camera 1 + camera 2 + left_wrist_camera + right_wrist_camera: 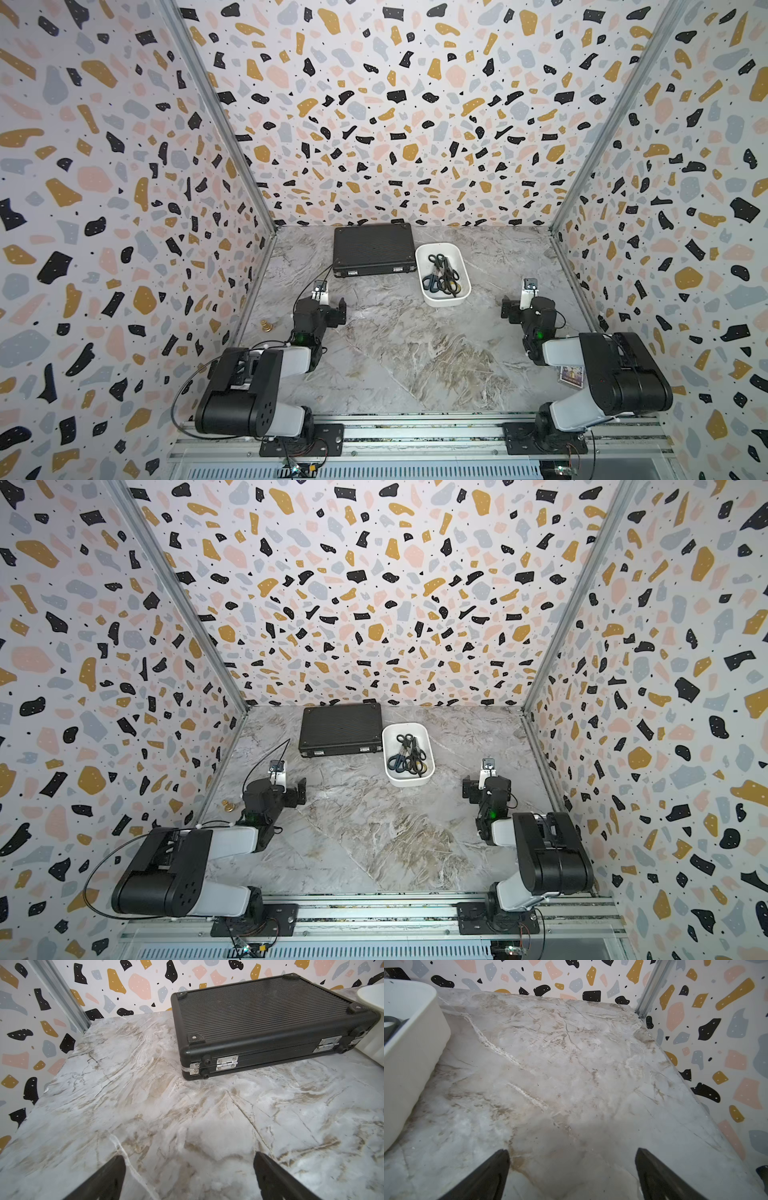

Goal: Take the scissors out of the storage box
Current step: Pick up the scissors from the storage box.

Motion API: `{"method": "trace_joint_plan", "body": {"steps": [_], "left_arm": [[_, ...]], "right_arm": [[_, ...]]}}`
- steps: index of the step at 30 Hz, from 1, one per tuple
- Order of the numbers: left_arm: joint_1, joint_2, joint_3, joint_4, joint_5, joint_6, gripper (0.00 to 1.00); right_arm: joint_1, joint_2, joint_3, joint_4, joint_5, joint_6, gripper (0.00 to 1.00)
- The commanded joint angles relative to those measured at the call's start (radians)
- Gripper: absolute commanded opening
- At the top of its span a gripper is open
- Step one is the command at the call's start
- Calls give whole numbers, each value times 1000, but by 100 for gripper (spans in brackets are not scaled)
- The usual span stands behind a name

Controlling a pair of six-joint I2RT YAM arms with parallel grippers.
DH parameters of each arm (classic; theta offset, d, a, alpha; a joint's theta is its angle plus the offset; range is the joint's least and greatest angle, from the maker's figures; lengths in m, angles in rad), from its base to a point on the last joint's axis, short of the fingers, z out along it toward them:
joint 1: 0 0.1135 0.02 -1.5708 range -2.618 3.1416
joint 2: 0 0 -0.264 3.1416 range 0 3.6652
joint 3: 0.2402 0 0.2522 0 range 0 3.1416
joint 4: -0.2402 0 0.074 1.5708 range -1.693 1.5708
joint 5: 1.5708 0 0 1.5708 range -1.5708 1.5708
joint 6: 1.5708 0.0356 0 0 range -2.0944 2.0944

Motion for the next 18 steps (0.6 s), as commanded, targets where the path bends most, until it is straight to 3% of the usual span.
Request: {"method": "trace_joint_plan", "body": {"steps": [1, 18], "left_arm": [[3, -5, 21, 10, -17, -12, 100], [-15, -19, 38, -41, -56, -4, 100]], "right_arm": [[-1, -7, 13, -1, -4, -6, 100], [-2, -5, 20, -15, -10, -7, 100]]}}
